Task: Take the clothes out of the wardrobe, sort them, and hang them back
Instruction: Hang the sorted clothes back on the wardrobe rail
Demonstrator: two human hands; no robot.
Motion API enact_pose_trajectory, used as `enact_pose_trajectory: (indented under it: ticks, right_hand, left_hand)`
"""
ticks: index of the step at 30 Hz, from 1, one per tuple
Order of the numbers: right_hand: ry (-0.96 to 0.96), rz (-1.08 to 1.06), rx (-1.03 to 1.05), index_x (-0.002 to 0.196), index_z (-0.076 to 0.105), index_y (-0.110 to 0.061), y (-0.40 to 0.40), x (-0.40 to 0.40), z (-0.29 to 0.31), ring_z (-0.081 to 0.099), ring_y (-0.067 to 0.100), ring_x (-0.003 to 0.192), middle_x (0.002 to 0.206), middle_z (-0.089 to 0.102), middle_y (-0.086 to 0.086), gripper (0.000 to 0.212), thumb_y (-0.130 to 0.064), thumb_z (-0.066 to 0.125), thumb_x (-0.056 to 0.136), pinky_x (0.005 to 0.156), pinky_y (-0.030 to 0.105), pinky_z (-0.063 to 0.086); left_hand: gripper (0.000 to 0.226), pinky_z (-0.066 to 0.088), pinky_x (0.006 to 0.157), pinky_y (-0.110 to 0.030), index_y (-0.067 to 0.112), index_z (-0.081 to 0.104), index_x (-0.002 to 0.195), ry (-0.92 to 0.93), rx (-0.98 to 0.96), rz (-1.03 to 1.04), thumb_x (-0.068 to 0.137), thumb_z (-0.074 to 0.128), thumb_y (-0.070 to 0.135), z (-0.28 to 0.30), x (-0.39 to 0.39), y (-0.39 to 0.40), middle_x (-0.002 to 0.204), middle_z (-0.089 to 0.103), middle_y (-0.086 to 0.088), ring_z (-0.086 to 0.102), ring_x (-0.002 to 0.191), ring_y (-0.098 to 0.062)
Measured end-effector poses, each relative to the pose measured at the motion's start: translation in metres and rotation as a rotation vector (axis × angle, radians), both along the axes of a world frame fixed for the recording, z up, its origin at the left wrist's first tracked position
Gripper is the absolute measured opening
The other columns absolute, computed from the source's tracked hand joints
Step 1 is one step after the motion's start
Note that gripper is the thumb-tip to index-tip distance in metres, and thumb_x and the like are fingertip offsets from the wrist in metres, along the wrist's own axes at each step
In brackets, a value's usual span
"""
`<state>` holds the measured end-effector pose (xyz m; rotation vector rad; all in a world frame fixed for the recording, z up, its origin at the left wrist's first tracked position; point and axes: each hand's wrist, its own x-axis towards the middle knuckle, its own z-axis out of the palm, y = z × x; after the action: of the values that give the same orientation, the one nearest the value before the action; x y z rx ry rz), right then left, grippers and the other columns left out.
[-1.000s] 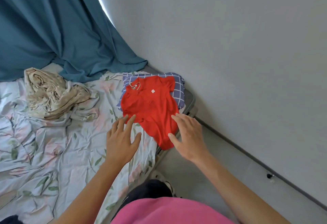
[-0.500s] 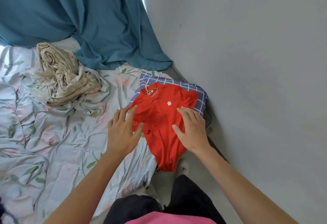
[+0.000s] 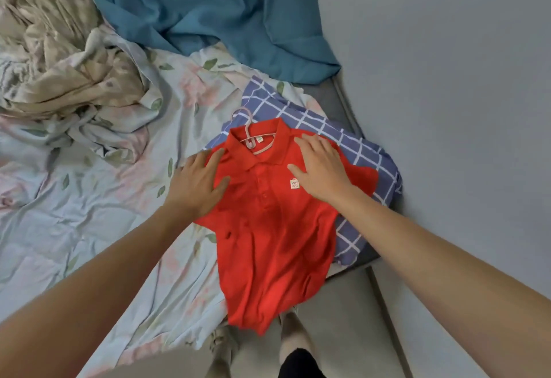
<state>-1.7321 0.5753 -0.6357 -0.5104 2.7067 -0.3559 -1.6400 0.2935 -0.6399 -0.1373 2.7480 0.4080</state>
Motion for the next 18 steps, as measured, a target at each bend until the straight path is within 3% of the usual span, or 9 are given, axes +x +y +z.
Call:
enact_pose_trajectory:
  ticks: [3, 6, 9, 13, 16, 18]
  right_hand:
    - [-0.004, 0.06, 0.029, 0.157, 0.038, -0.013, 0.001, -0.043, -0.047, 0.036, 0.033, 0.145, 0.156, 0.044, 0.01, 0.072, -0.048, 0.062, 0.098, 0.12, 0.048, 0.032]
    - [-0.065, 0.077, 0.049, 0.157, 0.035, -0.016, -0.002, -0.071, -0.079, 0.04, 0.035, 0.142, 0.153, 0.046, 0.012, 0.071, -0.049, 0.06, 0.099, 0.117, 0.05, 0.032]
    - [-0.091, 0.103, 0.057, 0.148, 0.043, -0.018, -0.008, -0.08, -0.094, 0.046, 0.035, 0.136, 0.145, 0.051, 0.011, 0.058, -0.049, 0.057, 0.101, 0.112, 0.053, 0.036]
    - [-0.149, 0.115, -0.034, 0.122, 0.052, -0.011, -0.009, -0.075, -0.096, 0.058, 0.037, 0.119, 0.124, 0.061, 0.012, 0.038, -0.045, 0.052, 0.105, 0.098, 0.053, 0.044]
    - [-0.154, 0.117, -0.162, 0.099, 0.046, -0.017, -0.005, -0.061, -0.074, 0.061, 0.035, 0.101, 0.104, 0.062, 0.008, 0.027, -0.042, 0.052, 0.106, 0.084, 0.05, 0.048]
    - [-0.131, 0.144, -0.209, 0.095, 0.046, -0.016, -0.004, -0.044, -0.048, 0.061, 0.032, 0.092, 0.096, 0.061, 0.005, 0.029, -0.042, 0.052, 0.106, 0.078, 0.048, 0.048]
  left_hand:
    - [0.068, 0.038, 0.111, -0.054, 0.023, 0.031, 0.161, -0.111, 0.076, 0.183, 0.102, 0.052, 0.049, -0.051, -0.034, 0.008, 0.154, 0.044, -0.015, 0.042, 0.14, -0.041]
    - [0.066, 0.038, 0.11, -0.055, 0.022, 0.029, 0.16, -0.176, 0.12, 0.331, 0.103, 0.051, 0.048, -0.09, -0.056, 0.01, 0.152, 0.044, -0.02, 0.041, 0.14, -0.043]
    - [0.055, 0.042, 0.104, -0.057, 0.013, 0.043, 0.147, -0.189, 0.06, 0.37, 0.105, 0.05, 0.047, -0.115, -0.062, 0.01, 0.138, 0.05, -0.024, 0.046, 0.132, -0.046]
    - [0.035, 0.043, 0.086, -0.052, 0.005, 0.051, 0.112, -0.106, 0.024, 0.363, 0.109, 0.043, 0.039, -0.115, -0.052, 0.009, 0.121, 0.058, -0.025, 0.054, 0.117, -0.046]
    - [0.035, 0.047, 0.08, -0.048, 0.01, 0.051, 0.104, 0.047, 0.122, 0.33, 0.108, 0.04, 0.042, -0.09, -0.027, 0.008, 0.107, 0.062, -0.018, 0.057, 0.105, -0.042]
    - [0.027, 0.04, 0.074, -0.042, 0.015, 0.05, 0.096, 0.143, 0.188, 0.344, 0.108, 0.045, 0.039, -0.06, -0.003, 0.011, 0.099, 0.061, -0.012, 0.055, 0.096, -0.036]
